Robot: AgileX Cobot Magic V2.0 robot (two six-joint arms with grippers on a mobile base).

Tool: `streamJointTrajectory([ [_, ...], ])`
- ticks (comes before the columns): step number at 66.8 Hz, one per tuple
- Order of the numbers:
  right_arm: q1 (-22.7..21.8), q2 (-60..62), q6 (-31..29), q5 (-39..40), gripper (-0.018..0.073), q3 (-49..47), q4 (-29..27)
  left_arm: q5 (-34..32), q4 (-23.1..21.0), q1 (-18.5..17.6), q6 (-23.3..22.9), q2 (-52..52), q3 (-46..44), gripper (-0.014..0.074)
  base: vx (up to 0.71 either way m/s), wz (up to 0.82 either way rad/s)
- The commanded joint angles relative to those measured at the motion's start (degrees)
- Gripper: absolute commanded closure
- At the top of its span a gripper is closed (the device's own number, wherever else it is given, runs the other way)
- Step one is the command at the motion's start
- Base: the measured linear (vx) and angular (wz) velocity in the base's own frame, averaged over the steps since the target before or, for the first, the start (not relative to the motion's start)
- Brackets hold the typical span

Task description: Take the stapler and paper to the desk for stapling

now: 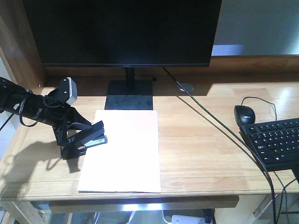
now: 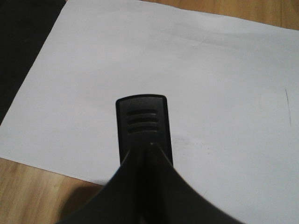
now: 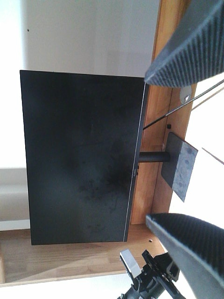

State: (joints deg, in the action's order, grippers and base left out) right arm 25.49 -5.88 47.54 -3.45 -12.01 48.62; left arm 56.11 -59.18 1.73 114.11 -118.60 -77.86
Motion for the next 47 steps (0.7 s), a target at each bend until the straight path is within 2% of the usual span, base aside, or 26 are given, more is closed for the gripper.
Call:
streamJointTrajectory([
  [1,-0.3,-0.6,-0.2,2.9,0.0031,-1.5,0.8,1.7,-4.2,-1.0,2.9,3.0,-1.4,0.0603,0.0,0.0],
  [8,-0.3,-0.6,-0.2,2.9,0.0031,-1.5,0.8,1.0,-4.2,-2.4,5.5,3.0,-1.4,0.0603,0.0,0.0],
  [27,-0.3,-0.6,-0.2,2.9,0.0031,-1.5,0.8,-4.9,-4.2,-3.7,4.4,3.0,-1.4,0.0603,0.0,0.0],
  [47,-0.3,-0.6,-0.2,2.9,0.0031,-1.5,0.8,-3.3,-4.1,-3.7,4.4,1.6,-1.4,0.0603,0.0,0.0],
])
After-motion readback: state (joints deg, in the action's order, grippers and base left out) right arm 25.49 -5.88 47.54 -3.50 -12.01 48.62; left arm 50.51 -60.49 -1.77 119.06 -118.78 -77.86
